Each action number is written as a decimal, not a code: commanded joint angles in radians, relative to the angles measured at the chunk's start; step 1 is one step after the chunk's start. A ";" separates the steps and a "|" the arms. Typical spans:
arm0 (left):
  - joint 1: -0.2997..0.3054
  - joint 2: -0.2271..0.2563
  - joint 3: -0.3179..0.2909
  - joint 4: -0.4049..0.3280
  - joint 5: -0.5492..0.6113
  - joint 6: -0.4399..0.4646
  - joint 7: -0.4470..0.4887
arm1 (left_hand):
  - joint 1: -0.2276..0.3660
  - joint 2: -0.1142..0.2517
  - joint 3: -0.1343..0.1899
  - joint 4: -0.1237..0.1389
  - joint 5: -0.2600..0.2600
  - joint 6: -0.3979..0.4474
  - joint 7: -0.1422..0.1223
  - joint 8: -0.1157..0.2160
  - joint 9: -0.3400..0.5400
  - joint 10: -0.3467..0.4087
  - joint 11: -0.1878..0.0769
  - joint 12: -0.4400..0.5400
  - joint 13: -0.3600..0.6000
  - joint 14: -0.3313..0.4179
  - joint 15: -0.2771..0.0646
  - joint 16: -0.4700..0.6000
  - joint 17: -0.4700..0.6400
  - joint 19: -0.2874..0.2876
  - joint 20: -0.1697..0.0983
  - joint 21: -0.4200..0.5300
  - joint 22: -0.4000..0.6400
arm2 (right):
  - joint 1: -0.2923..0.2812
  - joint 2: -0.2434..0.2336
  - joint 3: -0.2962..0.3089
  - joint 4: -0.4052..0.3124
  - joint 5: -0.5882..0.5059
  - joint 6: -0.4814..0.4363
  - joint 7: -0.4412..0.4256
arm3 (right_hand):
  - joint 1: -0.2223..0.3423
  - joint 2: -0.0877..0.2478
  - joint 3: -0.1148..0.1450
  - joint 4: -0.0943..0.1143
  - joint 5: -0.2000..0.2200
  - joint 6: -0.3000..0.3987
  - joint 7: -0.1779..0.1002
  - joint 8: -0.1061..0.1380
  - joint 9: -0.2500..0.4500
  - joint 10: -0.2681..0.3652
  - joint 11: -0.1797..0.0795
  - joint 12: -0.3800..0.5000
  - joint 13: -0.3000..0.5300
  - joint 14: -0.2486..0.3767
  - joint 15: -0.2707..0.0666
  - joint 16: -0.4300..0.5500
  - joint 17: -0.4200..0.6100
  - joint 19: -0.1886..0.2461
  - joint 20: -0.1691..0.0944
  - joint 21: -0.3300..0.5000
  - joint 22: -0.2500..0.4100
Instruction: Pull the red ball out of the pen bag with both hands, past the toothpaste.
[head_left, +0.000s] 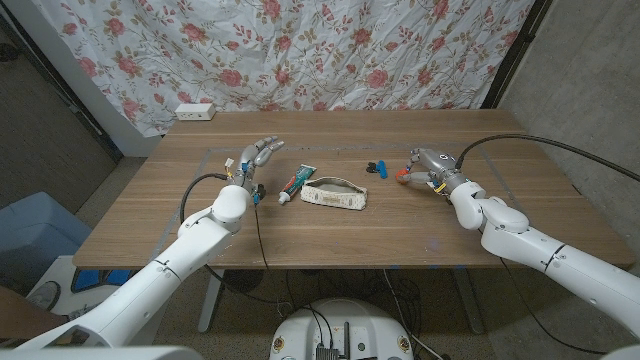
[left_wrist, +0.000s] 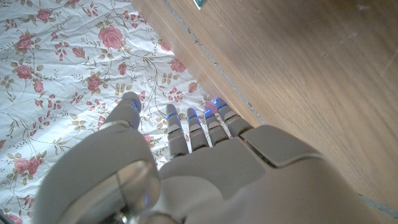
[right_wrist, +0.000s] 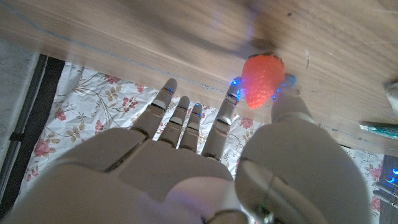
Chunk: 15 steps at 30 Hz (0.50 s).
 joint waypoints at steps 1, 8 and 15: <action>-0.007 -0.012 0.004 0.036 -0.030 -0.022 0.006 | -0.011 0.003 0.004 0.006 -0.001 -0.003 0.004 0.008 0.003 -0.002 0.000 0.004 0.003 -0.007 0.001 0.001 0.001 -0.006 -0.002 0.002 0.003 | 0.024 0.002 -0.027 0.016 0.001 -0.030 0.048 | -0.008 0.000 -0.005 0.002 0.001 -0.033 0.009 -0.012 0.000 -0.008 0.001 -0.004 0.003 0.000 -0.020 0.005 0.005 0.004 0.000 0.001 0.003; -0.020 -0.013 0.009 0.060 -0.040 -0.036 -0.005 | -0.014 0.007 0.007 0.006 0.000 0.006 0.004 0.013 0.003 -0.003 0.001 0.005 0.003 -0.006 0.001 0.002 0.001 -0.006 -0.002 0.002 0.003 | 0.034 -0.001 -0.033 0.009 0.004 -0.052 0.077 | -0.033 -0.015 -0.020 0.008 0.003 -0.120 0.021 -0.044 -0.004 -0.039 0.002 -0.014 0.004 -0.018 -0.004 -0.004 0.009 -0.010 0.011 -0.005 0.003; -0.039 -0.012 0.013 0.089 -0.047 -0.051 -0.023 | -0.016 0.011 0.010 0.005 0.000 0.008 0.005 0.015 0.003 -0.004 0.002 0.006 0.003 -0.005 0.003 0.003 0.001 -0.005 0.000 0.003 0.003 | 0.044 -0.006 -0.033 0.001 0.031 -0.060 0.120 | -0.095 -0.047 -0.050 0.021 0.022 -0.266 0.031 -0.113 -0.024 -0.109 0.015 -0.024 0.007 -0.059 0.020 -0.027 0.012 -0.043 0.027 -0.011 0.004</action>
